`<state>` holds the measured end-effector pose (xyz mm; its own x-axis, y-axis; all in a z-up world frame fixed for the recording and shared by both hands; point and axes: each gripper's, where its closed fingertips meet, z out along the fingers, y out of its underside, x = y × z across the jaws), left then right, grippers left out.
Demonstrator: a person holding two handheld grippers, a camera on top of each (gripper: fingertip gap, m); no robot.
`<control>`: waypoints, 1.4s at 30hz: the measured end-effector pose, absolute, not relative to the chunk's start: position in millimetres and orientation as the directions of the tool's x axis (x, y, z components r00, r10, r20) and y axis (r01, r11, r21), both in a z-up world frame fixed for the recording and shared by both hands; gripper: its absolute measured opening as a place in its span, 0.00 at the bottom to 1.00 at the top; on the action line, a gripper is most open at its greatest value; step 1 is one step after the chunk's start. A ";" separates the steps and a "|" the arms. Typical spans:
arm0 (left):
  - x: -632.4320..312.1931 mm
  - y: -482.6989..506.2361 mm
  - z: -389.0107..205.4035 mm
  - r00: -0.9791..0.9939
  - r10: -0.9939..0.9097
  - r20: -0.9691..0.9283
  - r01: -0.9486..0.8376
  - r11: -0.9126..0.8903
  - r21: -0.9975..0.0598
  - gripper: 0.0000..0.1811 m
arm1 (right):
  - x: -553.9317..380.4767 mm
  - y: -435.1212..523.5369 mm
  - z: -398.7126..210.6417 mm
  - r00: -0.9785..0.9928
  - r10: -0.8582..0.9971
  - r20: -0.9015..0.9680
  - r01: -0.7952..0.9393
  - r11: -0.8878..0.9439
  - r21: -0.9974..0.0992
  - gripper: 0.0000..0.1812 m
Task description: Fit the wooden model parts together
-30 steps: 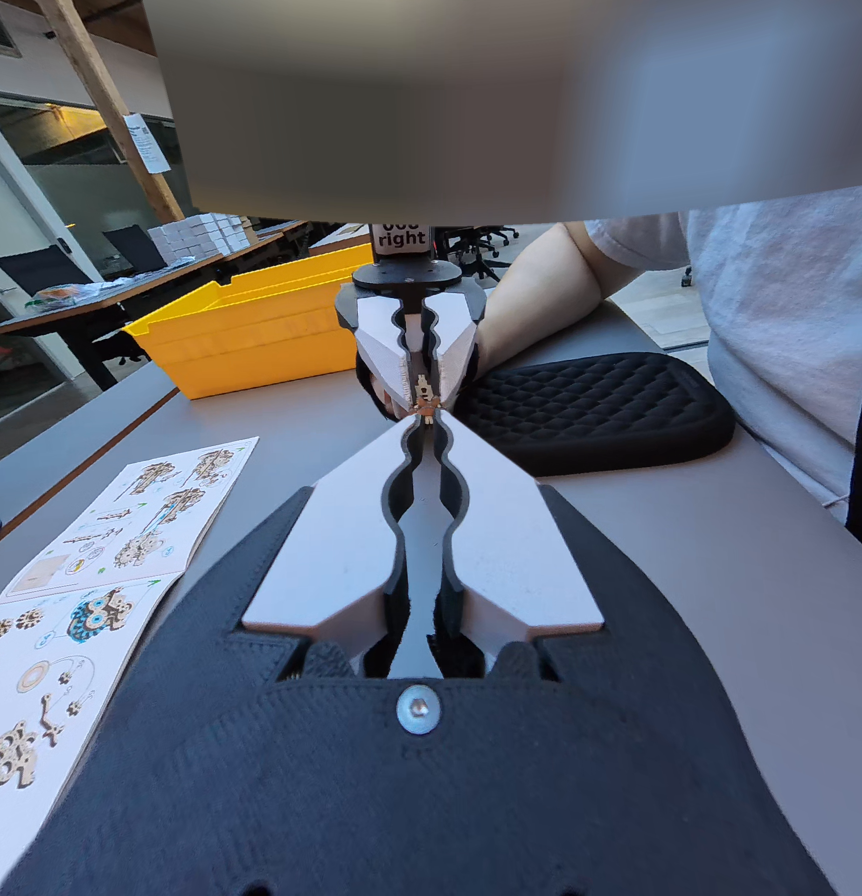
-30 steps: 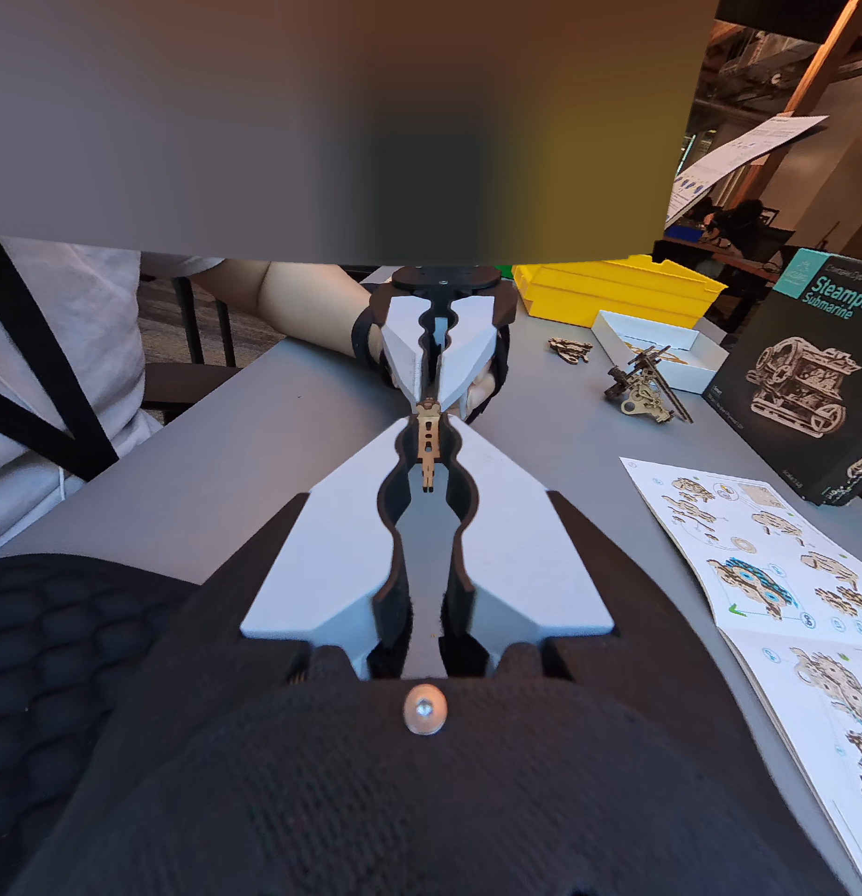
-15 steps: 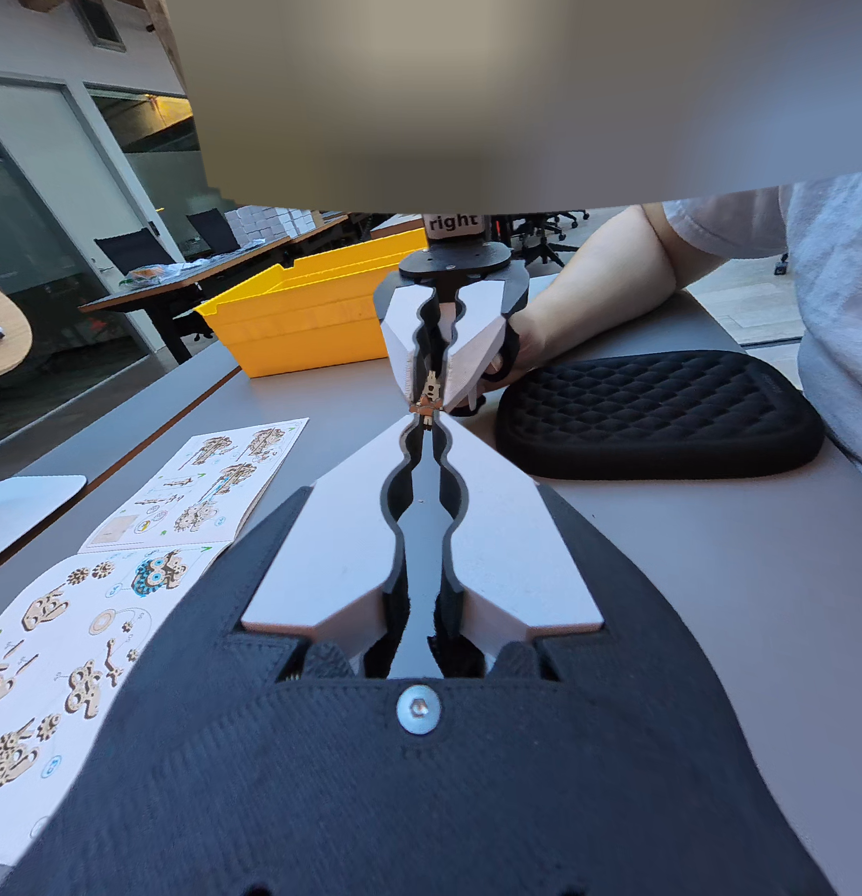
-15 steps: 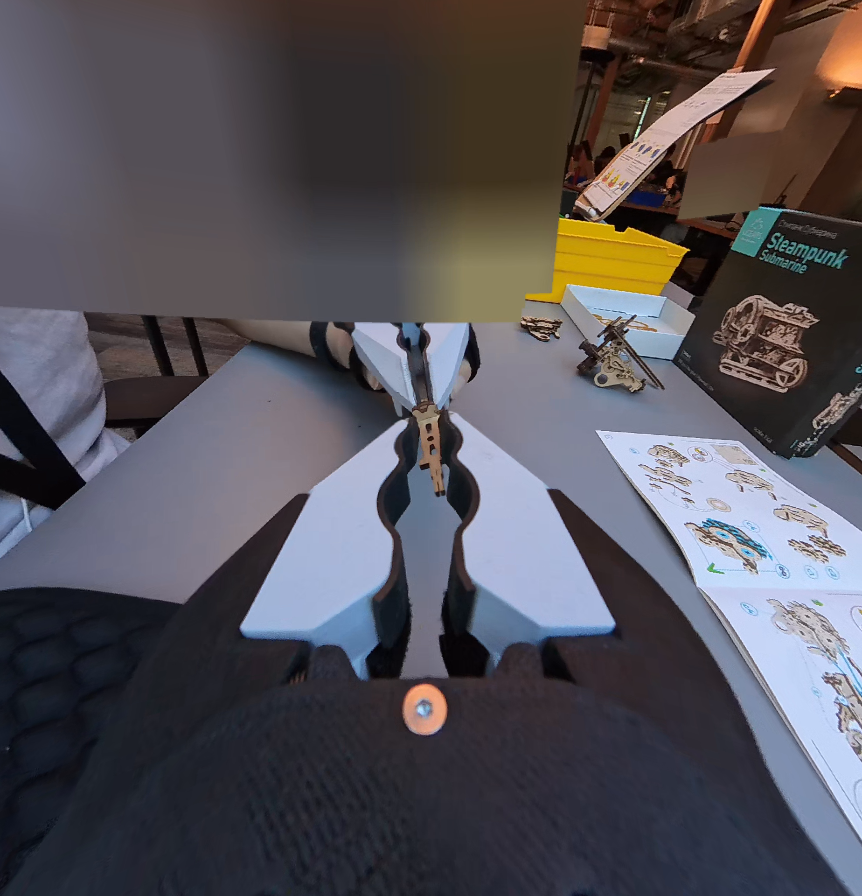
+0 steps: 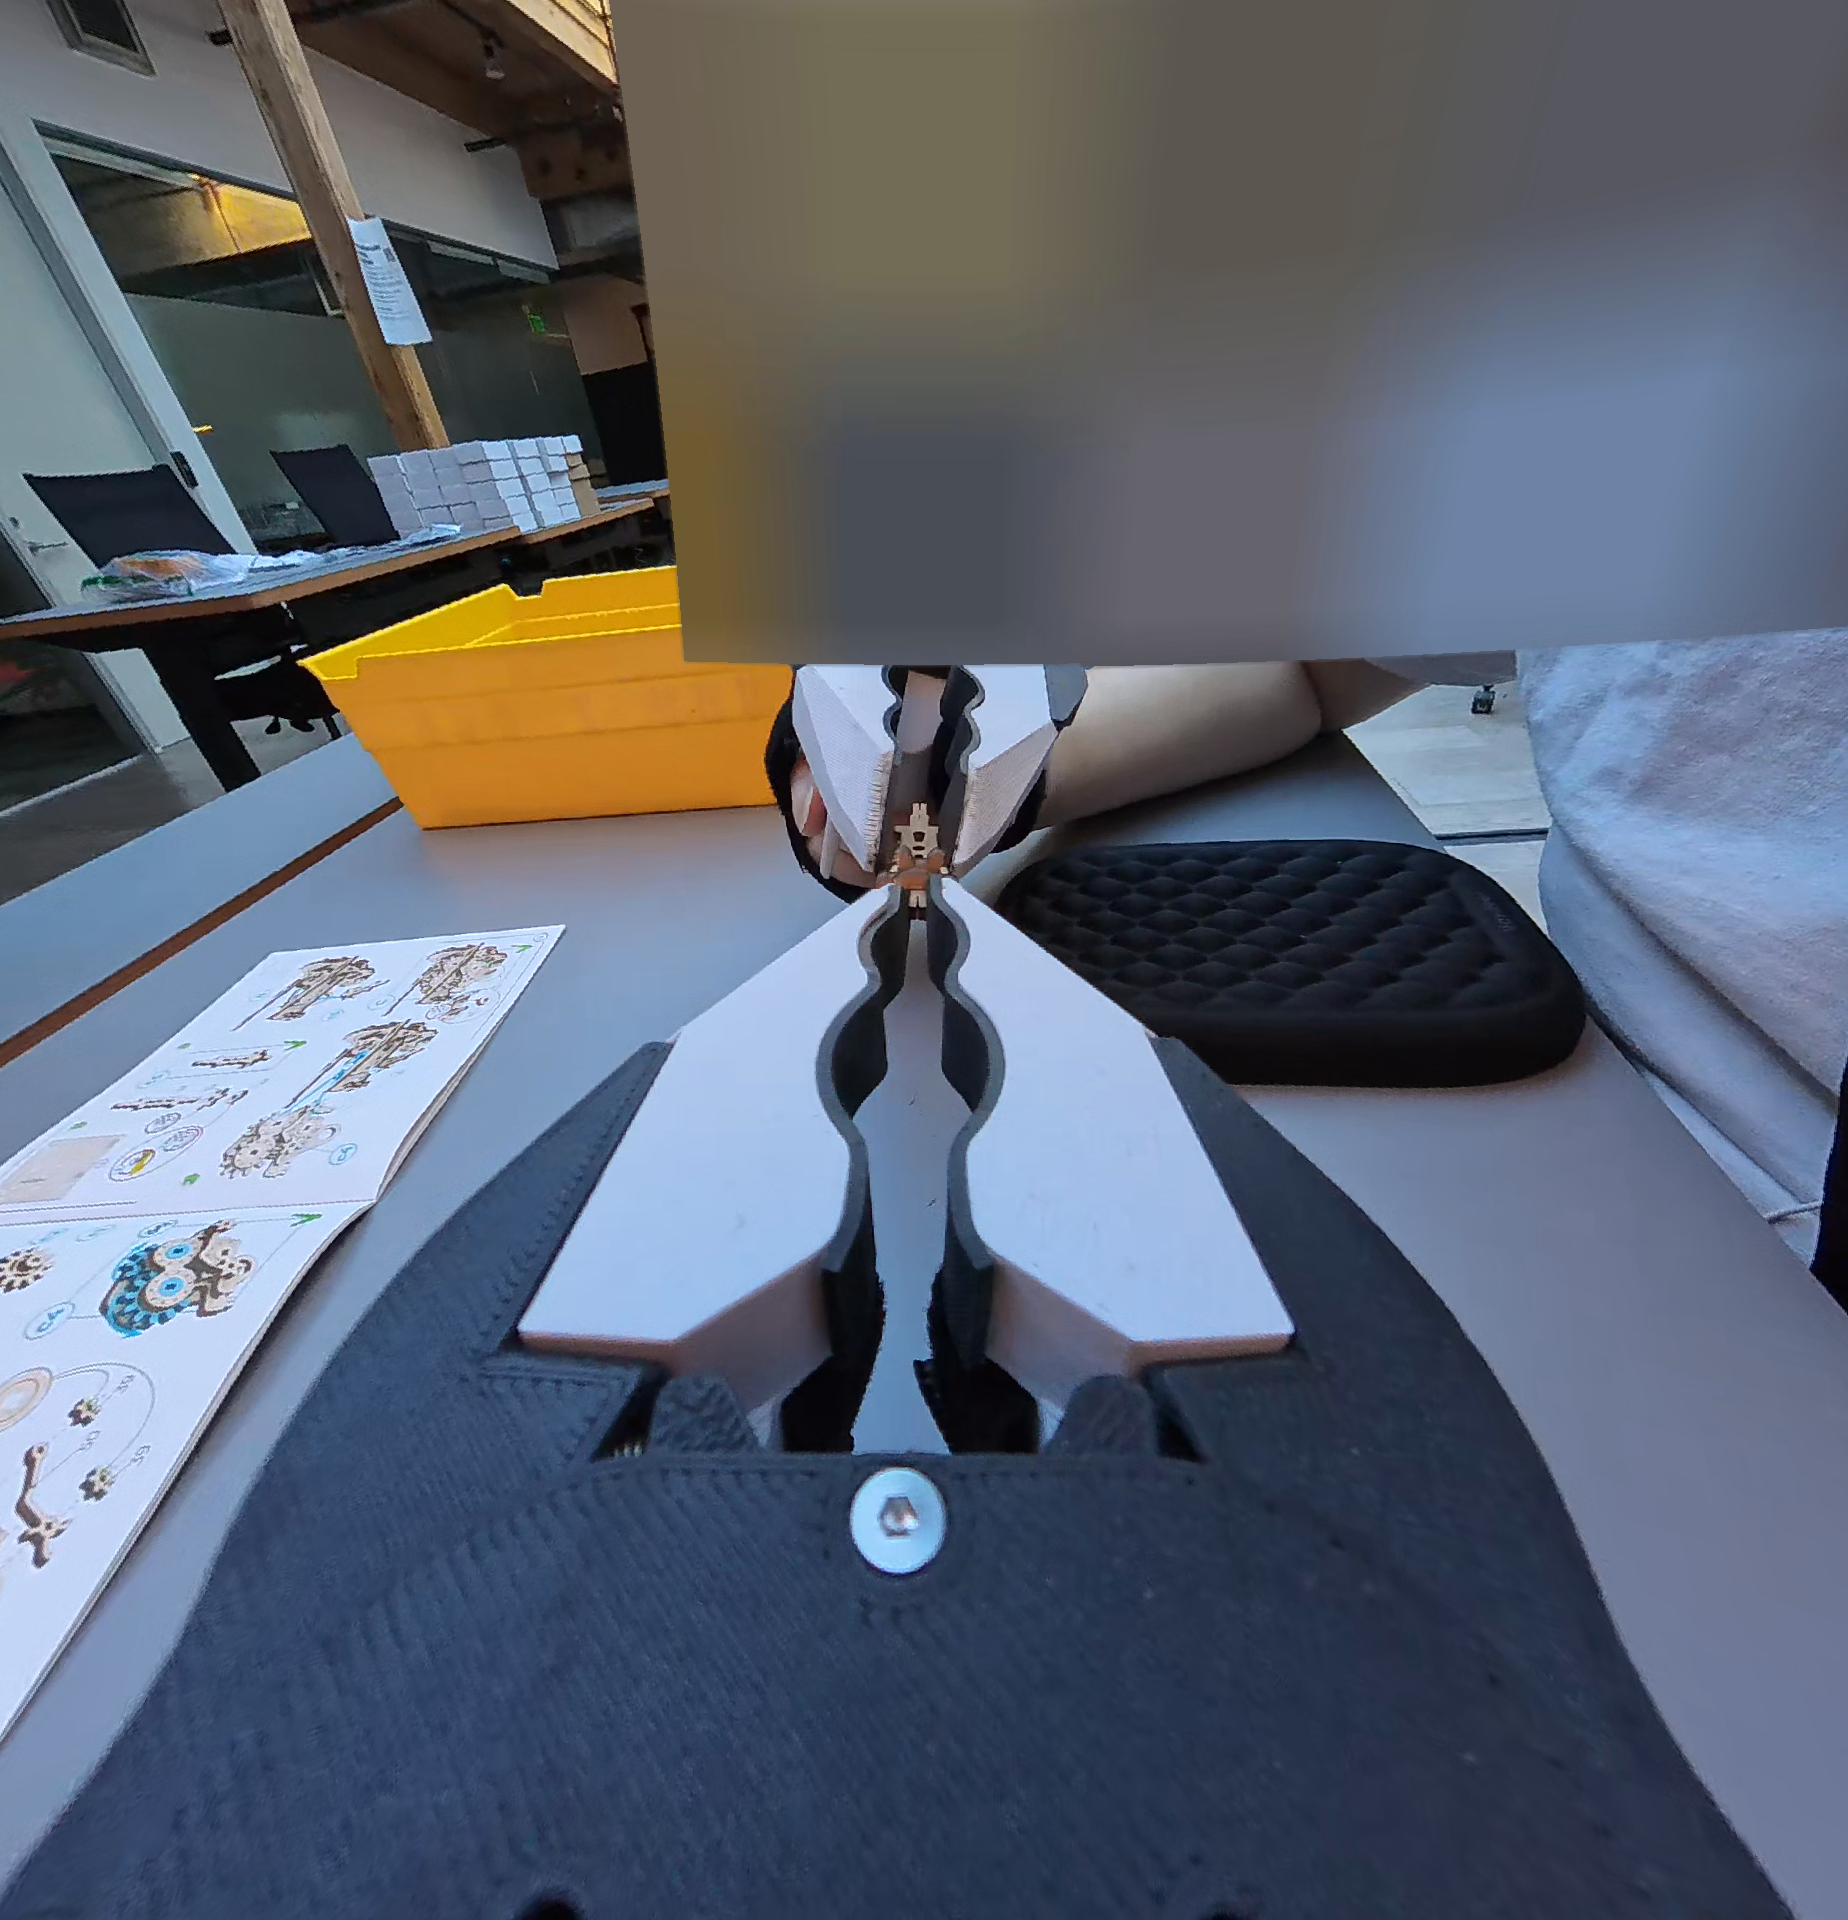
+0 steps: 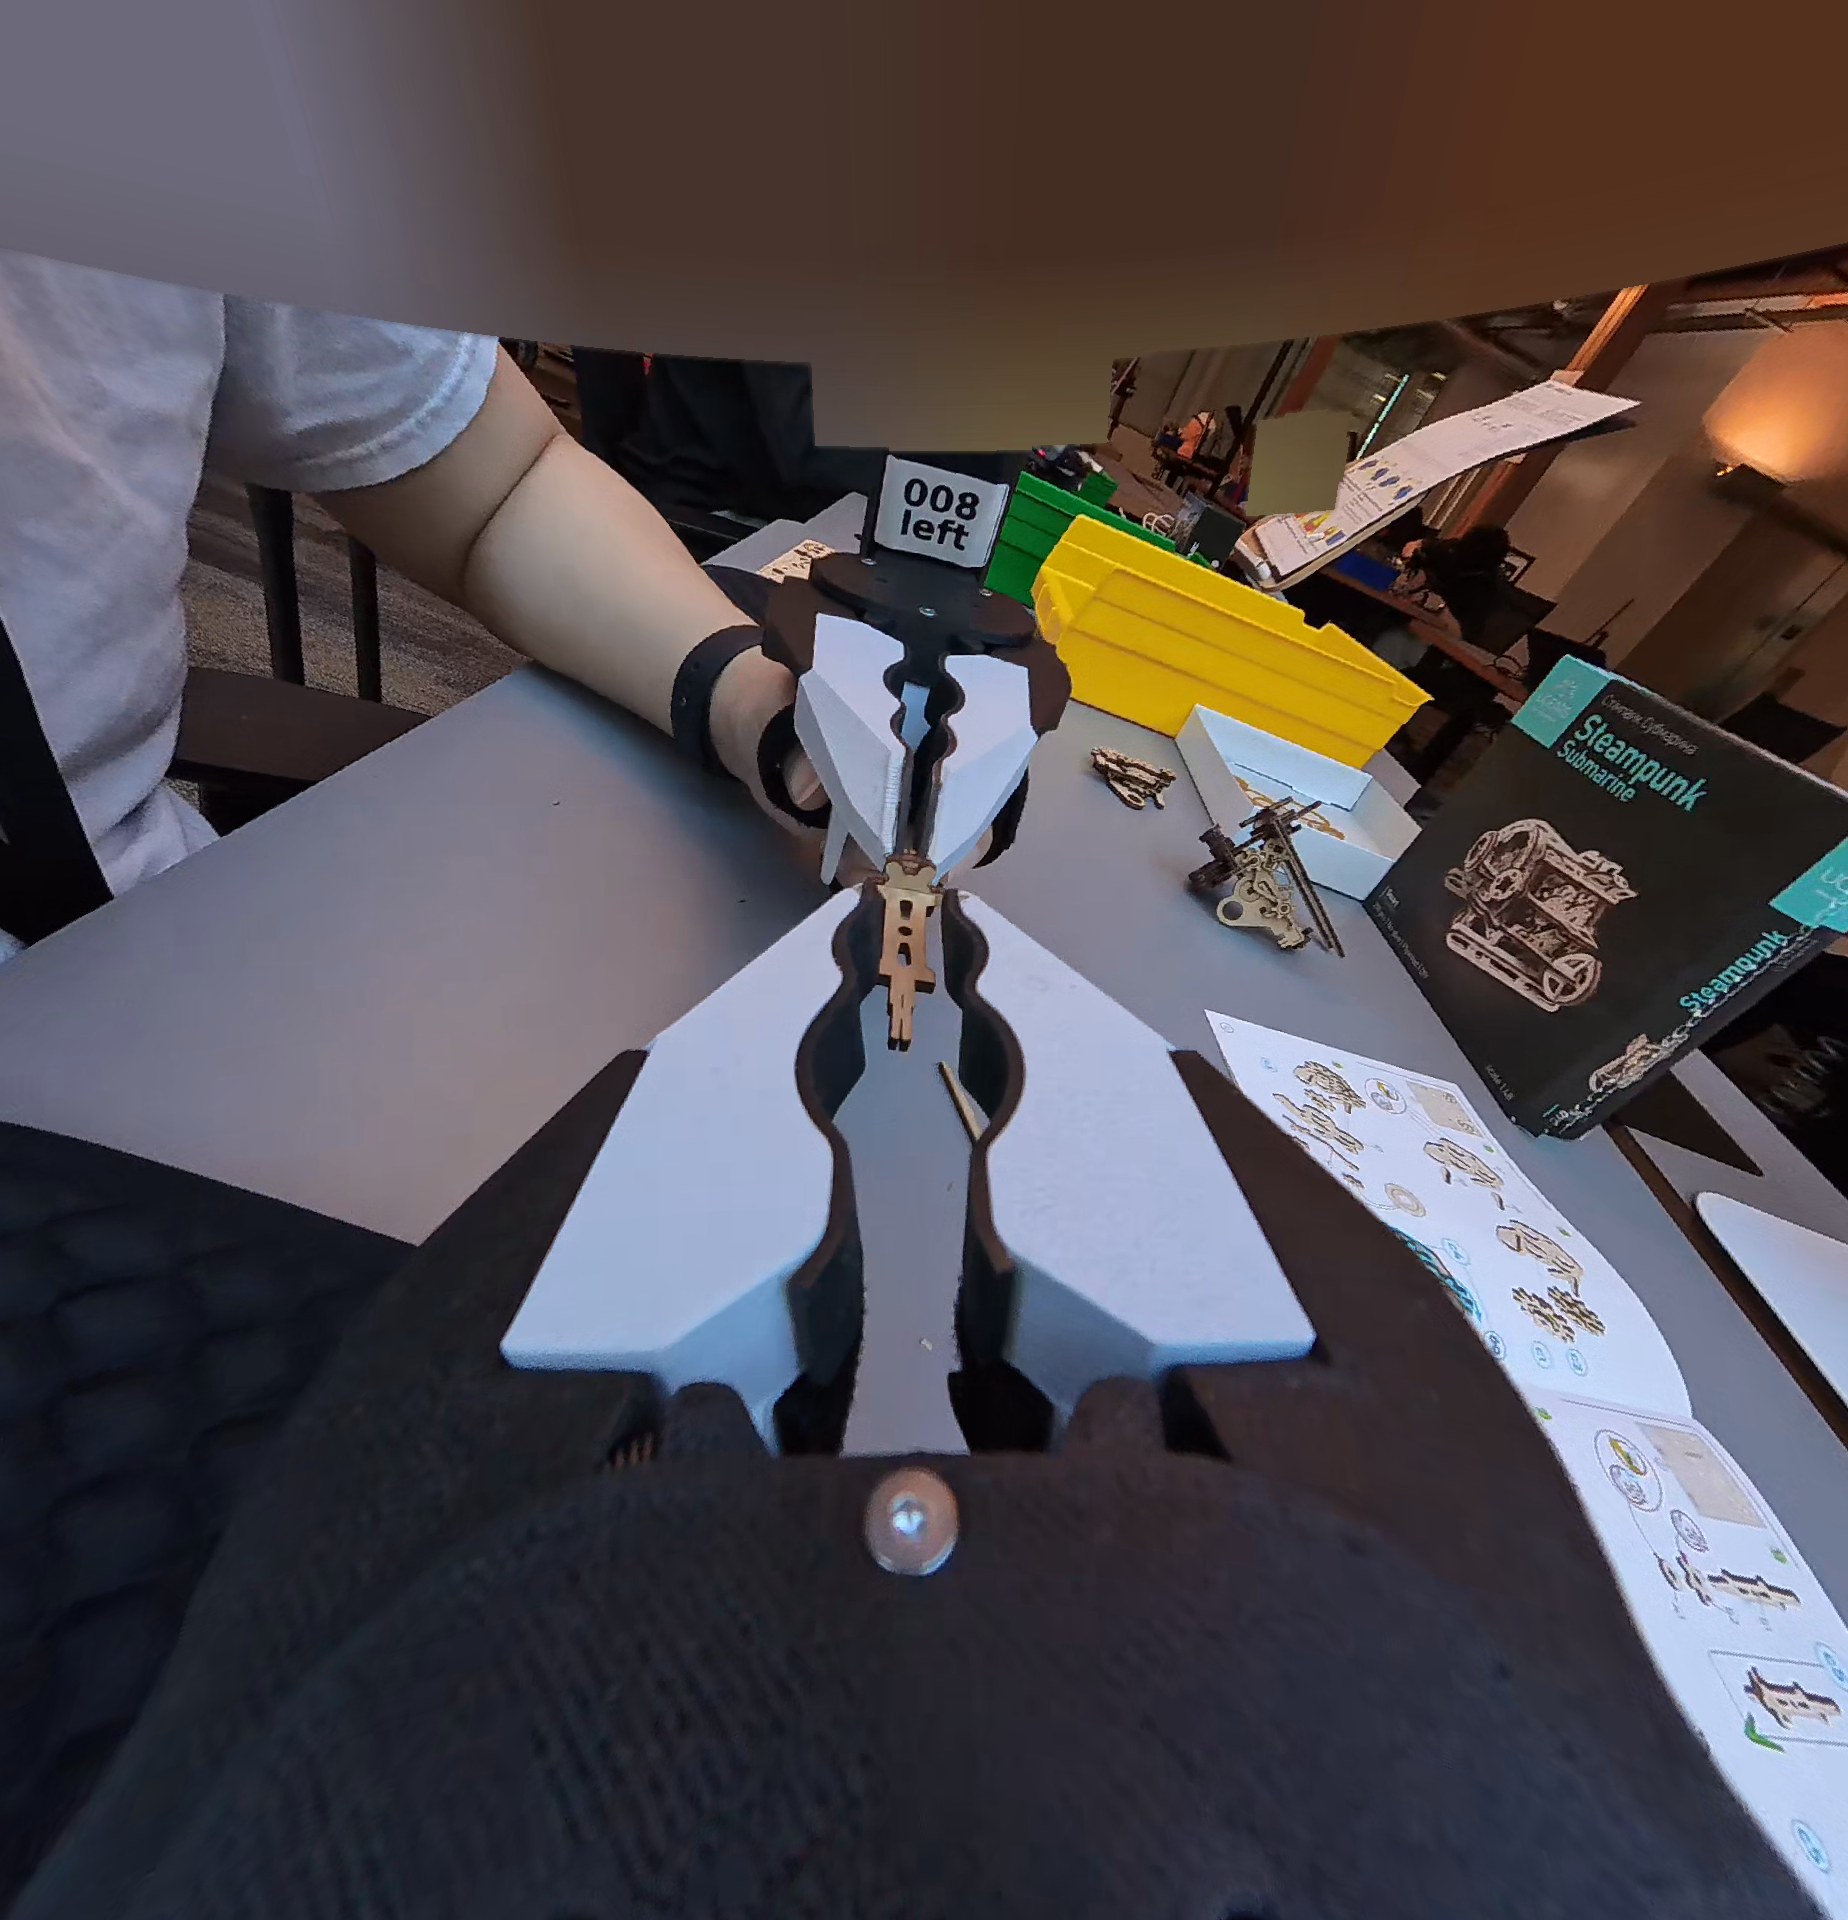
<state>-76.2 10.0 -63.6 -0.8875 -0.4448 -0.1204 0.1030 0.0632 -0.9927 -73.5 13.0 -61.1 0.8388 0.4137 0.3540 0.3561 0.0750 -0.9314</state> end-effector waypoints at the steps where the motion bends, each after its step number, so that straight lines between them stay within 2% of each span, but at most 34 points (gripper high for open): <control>1: -75.9 10.0 -63.2 -0.886 -0.447 -0.120 0.104 0.060 -0.993 0.00 | -74.2 12.9 -61.6 0.838 0.420 0.349 0.353 0.072 -0.933 0.04; 21: -80.7 6.7 -63.7 -0.868 -0.450 -0.212 0.180 0.113 -0.977 0.00 | -79.2 10.2 -63.0 0.851 0.446 0.277 0.292 0.036 -0.956 0.03; 25: -84.2 4.7 -70.3 -0.871 -0.422 -0.252 0.193 0.178 -0.965 0.00 | -82.8 8.6 -69.3 0.831 0.471 0.295 0.328 0.012 -0.945 0.03; 34: -96.5 2.6 -75.2 -0.918 -0.318 -0.235 0.186 0.176 -0.967 0.00 | -94.8 7.3 -72.9 0.804 0.526 0.276 0.322 0.004 -0.947 0.03; 42: -76.1 12.1 -61.2 -0.835 -0.495 -0.240 0.210 0.116 -0.971 0.00 | -72.8 17.4 -58.5 0.908 0.350 0.230 0.241 0.010 -0.970 0.03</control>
<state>-76.1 12.1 -61.2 -0.8351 -0.4949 -0.2403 0.2103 0.1165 -0.9707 -72.8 17.4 -58.5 0.9081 0.3501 0.2297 0.2414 0.0104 -0.9704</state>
